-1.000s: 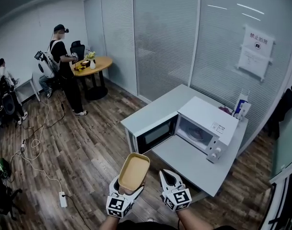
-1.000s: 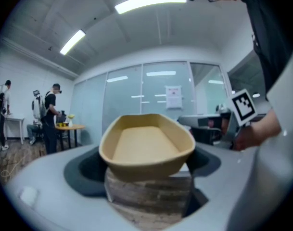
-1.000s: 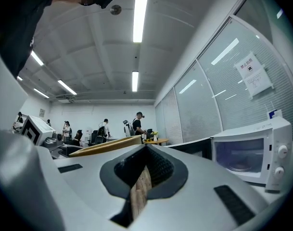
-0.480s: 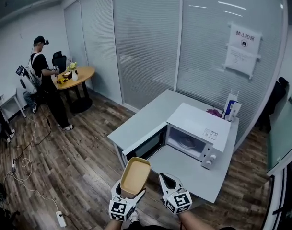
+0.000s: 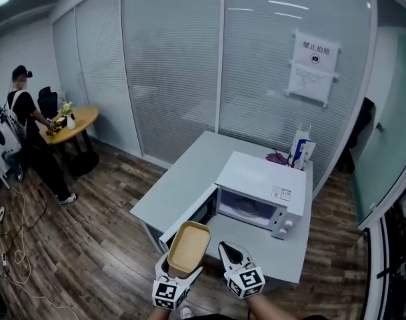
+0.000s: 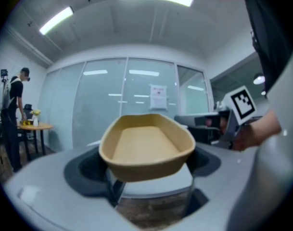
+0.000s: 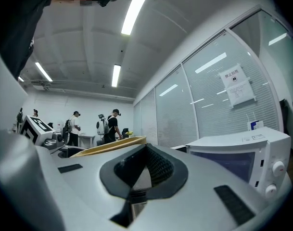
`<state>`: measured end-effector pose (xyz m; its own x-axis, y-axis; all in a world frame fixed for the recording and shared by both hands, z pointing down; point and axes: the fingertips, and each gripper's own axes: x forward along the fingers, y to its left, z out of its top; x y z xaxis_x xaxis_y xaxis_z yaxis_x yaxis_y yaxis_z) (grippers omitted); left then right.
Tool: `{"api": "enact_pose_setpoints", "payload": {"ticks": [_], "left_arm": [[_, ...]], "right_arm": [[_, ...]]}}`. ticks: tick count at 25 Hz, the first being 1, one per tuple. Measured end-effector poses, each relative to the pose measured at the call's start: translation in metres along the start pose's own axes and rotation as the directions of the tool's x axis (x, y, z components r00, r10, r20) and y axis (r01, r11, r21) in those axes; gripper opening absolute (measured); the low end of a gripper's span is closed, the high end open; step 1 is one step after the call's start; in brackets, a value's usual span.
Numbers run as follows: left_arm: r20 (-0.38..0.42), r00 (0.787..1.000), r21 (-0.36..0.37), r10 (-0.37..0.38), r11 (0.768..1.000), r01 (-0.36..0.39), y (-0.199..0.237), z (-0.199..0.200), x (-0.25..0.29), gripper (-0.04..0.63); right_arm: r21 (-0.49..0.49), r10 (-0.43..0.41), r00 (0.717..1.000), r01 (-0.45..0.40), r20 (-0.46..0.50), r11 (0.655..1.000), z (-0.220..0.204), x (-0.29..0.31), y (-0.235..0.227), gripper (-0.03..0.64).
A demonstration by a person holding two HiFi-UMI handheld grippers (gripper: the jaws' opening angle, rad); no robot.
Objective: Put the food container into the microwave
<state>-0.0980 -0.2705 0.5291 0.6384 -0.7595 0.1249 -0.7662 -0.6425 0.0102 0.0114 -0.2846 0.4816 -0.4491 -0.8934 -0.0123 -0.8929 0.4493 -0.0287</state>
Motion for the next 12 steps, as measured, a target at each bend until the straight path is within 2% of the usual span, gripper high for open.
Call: {"api": "enact_pose_setpoints", "payload": {"ticks": [6,12], "left_arm": [[-0.012,0.993,0.013,-0.114,0.993,0.114,0.011,-0.004,0.028,0.494],[-0.016,0.975,0.018,-0.222,0.975,0.222,0.007,-0.008,0.05,0.494]], "right_arm": [[0.011,-0.106,0.994,0.106,-0.009,0.994,-0.004,0.021,-0.009,0.006],[-0.013,-0.217,0.976,0.216,-0.028,0.976,-0.008,0.016,-0.027,0.006]]}}
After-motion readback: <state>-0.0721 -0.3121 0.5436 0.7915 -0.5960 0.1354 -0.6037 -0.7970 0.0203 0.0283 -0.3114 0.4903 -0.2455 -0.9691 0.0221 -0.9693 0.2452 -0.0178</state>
